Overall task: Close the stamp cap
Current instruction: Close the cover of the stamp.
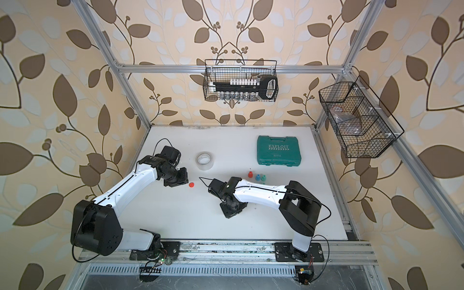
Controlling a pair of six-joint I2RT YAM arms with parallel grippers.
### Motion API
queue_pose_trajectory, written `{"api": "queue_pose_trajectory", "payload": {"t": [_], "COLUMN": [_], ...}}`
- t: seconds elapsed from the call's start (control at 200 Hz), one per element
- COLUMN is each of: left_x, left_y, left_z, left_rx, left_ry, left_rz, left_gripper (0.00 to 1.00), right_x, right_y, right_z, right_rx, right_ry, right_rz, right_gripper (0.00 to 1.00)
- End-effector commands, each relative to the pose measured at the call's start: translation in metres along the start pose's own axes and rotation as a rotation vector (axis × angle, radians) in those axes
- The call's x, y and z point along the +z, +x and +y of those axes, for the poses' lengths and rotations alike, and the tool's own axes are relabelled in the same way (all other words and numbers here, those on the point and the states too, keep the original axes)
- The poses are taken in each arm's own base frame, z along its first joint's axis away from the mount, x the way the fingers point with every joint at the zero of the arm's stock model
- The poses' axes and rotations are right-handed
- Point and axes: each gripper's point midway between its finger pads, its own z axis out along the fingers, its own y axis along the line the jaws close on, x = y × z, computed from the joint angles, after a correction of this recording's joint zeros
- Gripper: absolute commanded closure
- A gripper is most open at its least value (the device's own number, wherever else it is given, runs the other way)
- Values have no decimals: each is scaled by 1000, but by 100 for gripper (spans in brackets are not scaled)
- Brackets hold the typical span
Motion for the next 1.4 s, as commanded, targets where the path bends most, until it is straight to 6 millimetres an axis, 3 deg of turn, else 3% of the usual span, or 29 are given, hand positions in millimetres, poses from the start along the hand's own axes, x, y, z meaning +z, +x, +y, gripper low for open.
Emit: {"api": "queue_pose_trajectory", "payload": {"t": [0.0, 1.395], "left_x": [-7, -3], "left_y": [-1, 2], "left_z": [0, -4], "left_rx": [18, 21], "left_ry": [11, 32], "left_rz": [-19, 2], "left_gripper": [68, 67], "right_x": [1, 19], "right_y": [-8, 0], "right_z": [2, -5], "right_rx": [-12, -38], "right_ry": [23, 74], "right_rz": [-21, 37], "right_gripper": [100, 100]}}
